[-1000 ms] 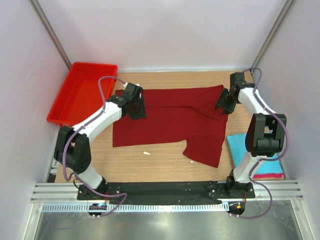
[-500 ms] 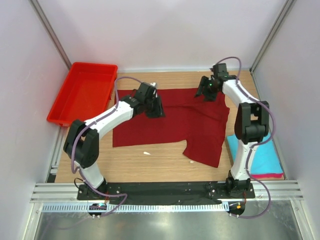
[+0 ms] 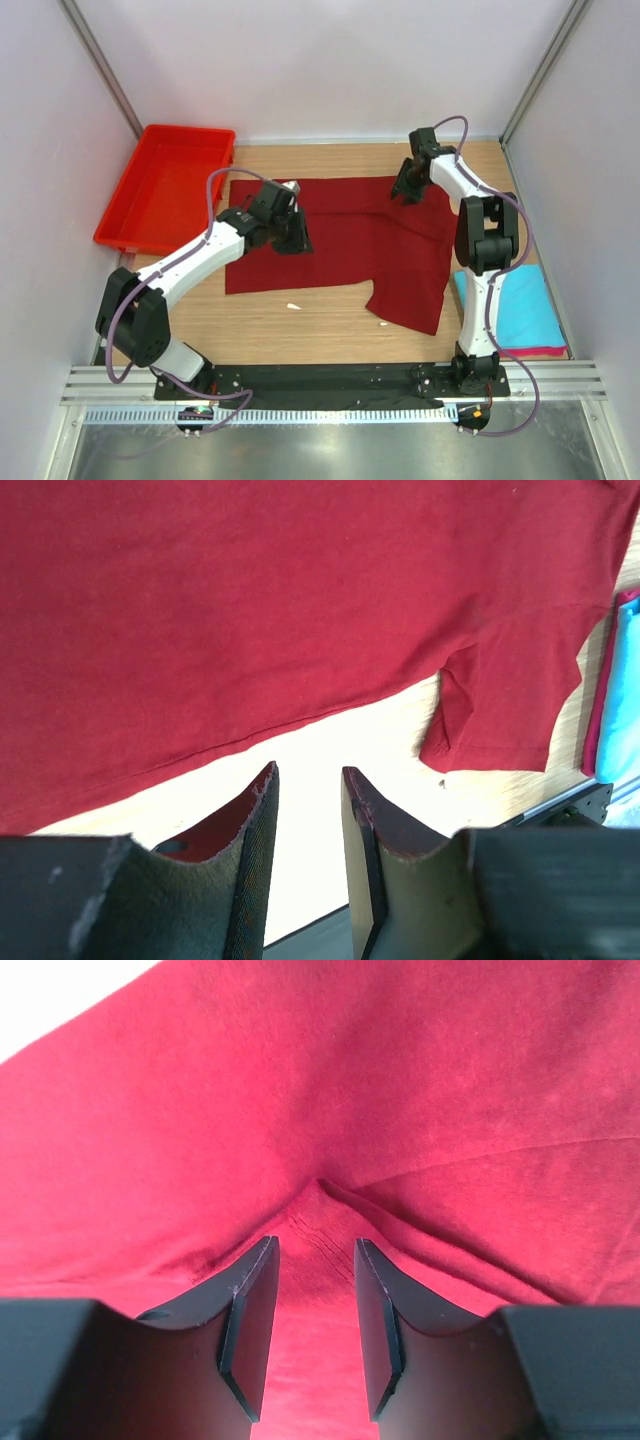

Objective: Fold and stack the t-shirts
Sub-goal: Fold the tshirt

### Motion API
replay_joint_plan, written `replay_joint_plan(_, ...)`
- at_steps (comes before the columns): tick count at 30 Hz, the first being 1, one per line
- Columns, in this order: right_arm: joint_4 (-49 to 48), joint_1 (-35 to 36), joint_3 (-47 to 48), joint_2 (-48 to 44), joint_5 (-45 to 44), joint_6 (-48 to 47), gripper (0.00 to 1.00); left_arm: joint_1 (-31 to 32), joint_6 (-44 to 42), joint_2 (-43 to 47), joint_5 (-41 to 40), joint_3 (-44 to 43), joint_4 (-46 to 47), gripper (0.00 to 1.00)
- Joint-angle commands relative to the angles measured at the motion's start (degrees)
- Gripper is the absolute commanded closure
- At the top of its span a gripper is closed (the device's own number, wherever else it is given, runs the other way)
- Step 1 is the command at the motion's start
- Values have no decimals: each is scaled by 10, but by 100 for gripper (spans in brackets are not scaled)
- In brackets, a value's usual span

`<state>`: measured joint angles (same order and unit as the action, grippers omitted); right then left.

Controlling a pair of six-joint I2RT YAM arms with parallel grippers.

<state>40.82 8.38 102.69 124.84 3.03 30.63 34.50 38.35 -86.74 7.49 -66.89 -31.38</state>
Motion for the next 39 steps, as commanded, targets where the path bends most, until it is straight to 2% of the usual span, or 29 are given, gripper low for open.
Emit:
replay_joint_plan(1,1,10,29,14,-25,36,58,2,-1,12,-7,4,-8,68)
replay_joint_plan(11,12,15,82,66,-28,53,61,2,-9,6,-12,1,-16,69)
replay_joint_plan(15,19,17,106,76,-48,53,66,2,-10,4,-11,1,-16,68)
replay_joint_plan(21,36,32,129,74,-77,33,87,2,-12,2,-9,1,-17,69)
replay_joint_plan(22,37,35,131,74,-79,31,94,2,-12,2,-7,1,-18,69)
replay_joint_plan(25,47,35,145,82,-79,31,99,2,-11,0,-5,1,-18,69)
replay_joint_plan(33,65,52,162,80,-120,21,99,2,-6,5,-2,8,-18,69)
replay_joint_plan(35,80,52,160,75,-140,27,82,2,-6,7,-3,12,-18,69)
replay_joint_plan(36,80,52,155,74,-148,27,77,2,-6,7,-3,13,-18,69)
replay_joint_plan(37,83,52,156,75,-148,25,73,2,-4,7,-1,16,-17,69)
replay_joint_plan(39,95,52,169,89,-149,24,71,2,-2,9,2,19,-16,69)
